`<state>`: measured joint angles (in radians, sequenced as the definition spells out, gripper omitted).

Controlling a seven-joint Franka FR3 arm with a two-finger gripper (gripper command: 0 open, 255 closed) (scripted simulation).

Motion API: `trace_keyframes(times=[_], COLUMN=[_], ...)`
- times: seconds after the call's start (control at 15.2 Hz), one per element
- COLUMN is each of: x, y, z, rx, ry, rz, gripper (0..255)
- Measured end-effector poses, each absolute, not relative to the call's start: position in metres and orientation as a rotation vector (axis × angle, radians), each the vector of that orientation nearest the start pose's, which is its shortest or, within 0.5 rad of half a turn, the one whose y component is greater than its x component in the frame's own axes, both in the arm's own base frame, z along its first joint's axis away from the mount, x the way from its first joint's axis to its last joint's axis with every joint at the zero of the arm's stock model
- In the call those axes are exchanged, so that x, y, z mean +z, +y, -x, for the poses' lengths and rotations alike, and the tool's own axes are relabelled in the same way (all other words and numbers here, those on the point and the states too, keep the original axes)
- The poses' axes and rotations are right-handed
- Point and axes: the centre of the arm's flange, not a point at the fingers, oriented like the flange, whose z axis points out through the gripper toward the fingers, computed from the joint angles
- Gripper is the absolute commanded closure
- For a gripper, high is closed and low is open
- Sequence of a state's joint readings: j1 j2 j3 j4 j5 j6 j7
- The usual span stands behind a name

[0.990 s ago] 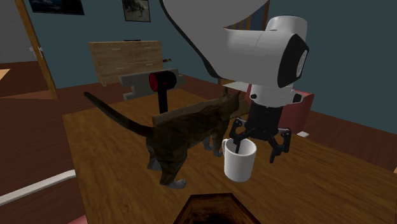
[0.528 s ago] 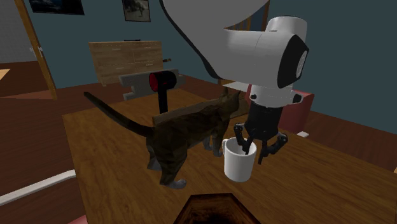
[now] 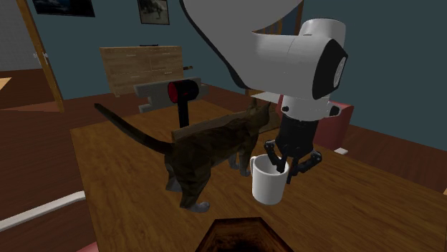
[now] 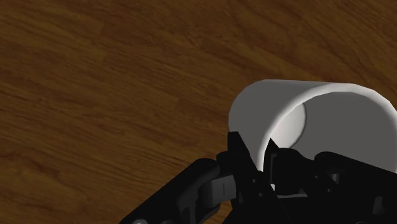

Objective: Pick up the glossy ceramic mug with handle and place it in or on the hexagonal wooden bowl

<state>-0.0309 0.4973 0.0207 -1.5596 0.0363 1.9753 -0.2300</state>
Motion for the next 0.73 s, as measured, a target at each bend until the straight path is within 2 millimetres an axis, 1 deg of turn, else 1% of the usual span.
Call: trace_keyframes(times=[0.13, 0.73], x=[0.358, 0.404], y=[-0.006, -0.007], z=[-0.68, -0.679], rx=[0.117, 0.117], ry=[-0.311, -0.311], rz=[3.071, 3.072], gripper=[255, 255])
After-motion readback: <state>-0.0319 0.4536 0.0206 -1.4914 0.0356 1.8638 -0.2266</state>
